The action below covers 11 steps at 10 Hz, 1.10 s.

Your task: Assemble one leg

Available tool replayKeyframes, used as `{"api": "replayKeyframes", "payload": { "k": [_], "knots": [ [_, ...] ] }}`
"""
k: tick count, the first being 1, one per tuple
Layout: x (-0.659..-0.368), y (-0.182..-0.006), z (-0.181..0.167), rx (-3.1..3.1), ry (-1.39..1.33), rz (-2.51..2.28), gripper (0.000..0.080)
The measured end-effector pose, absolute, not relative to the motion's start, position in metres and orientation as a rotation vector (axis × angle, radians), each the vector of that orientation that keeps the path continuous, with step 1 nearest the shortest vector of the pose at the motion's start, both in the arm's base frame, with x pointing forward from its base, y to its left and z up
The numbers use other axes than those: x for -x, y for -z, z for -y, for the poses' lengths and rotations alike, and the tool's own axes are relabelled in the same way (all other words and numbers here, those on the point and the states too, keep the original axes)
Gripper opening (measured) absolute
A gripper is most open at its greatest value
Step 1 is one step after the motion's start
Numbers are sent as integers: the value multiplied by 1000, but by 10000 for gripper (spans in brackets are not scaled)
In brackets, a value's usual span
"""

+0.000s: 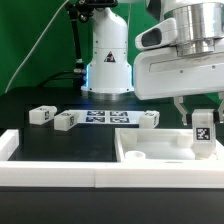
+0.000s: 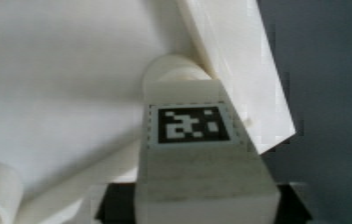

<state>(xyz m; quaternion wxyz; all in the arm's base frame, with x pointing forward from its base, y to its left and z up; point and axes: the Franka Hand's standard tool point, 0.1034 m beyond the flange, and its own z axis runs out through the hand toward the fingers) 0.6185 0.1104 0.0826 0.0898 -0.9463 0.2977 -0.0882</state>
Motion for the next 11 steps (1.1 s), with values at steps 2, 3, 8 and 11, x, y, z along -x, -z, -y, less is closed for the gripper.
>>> {"api": "replayKeyframes", "payload": {
  "k": [2, 3, 8, 11],
  "knots": [
    [-617, -82, -113, 2677, 251, -1244, 294],
    [-616, -82, -113, 2614, 247, -1377, 294],
    [-616, -82, -113, 2529, 229, -1508, 487],
    [-624, -86, -120, 2786, 235, -1059, 646]
  ]
}}
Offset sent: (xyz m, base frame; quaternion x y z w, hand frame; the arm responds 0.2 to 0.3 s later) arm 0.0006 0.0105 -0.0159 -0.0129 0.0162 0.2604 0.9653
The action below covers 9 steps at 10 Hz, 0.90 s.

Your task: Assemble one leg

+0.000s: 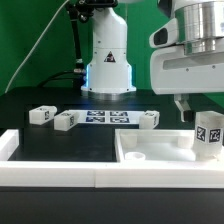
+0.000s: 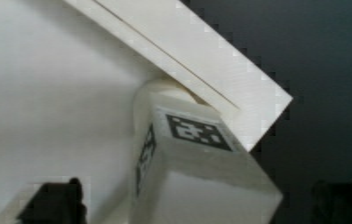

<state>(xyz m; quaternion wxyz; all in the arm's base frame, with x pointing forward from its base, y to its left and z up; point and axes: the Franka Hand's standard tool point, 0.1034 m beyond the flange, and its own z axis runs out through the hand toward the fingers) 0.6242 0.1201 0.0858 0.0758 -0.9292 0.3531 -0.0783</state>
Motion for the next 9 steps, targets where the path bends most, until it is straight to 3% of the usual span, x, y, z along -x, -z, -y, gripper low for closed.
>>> {"api": "replayKeyframes", "payload": {
  "k": [3, 9],
  "knots": [
    [-629, -82, -124, 3037, 276, -398, 649],
    [-632, -80, -119, 3109, 350, 300, 649]
  ]
}}
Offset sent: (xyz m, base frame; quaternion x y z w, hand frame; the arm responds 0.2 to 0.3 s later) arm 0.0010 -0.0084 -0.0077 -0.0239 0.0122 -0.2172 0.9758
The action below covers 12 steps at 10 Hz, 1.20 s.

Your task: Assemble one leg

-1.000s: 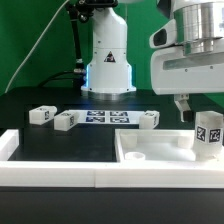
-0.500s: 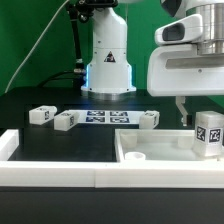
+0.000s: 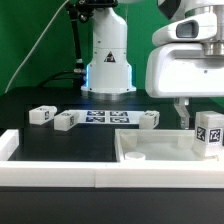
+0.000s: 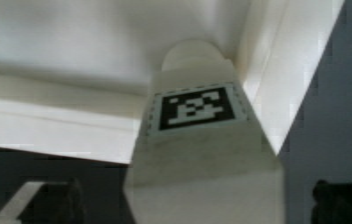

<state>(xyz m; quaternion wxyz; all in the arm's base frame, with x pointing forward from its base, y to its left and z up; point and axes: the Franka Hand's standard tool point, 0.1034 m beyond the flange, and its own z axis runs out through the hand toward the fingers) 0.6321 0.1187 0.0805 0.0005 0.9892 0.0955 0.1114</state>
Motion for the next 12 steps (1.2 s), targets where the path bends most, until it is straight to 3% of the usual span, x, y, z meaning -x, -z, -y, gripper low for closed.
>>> {"api": "replayKeyframes", "payload": {
  "k": [1, 2, 3, 4, 5, 6, 8, 12],
  "knots": [
    [-632, -80, -119, -3109, -348, -287, 649],
    [-632, -80, -119, -3109, -347, -287, 527],
    [-631, -79, -119, -3109, -346, -287, 527],
    [-631, -79, -119, -3109, -346, -287, 390],
    [-631, -79, -119, -3113, -346, -270, 390],
    [-631, -79, -119, -3117, -345, -245, 290],
    [-631, -78, -119, -3135, -343, -139, 290],
    [-632, -76, -111, -3143, -345, 672, 290]
  ]
}}
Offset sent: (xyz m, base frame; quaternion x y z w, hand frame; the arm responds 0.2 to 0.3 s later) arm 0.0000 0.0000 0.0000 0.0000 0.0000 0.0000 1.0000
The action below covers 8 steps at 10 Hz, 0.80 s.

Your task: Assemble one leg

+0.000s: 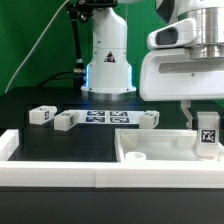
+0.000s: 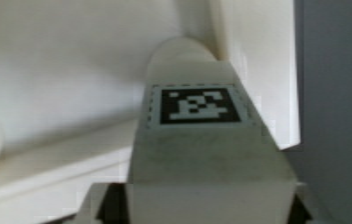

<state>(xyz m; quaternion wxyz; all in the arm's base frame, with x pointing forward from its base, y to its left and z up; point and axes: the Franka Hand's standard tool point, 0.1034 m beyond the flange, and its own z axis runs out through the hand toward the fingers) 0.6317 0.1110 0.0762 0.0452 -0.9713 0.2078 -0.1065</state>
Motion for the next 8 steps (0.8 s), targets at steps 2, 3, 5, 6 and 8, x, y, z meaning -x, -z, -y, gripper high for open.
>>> {"api": "replayKeyframes", "payload": {
  "k": [2, 3, 5, 6, 8],
  "knots": [
    [-630, -76, -108, 2853, 330, -1007, 291],
    [-627, -75, -107, 2744, 320, -1262, 291],
    [-624, -75, -106, 2584, 336, -1585, 294],
    [-622, -74, -104, 2467, 324, -1746, 294],
    [-620, -74, -101, 2291, 277, -1939, 294]
  ]
}}
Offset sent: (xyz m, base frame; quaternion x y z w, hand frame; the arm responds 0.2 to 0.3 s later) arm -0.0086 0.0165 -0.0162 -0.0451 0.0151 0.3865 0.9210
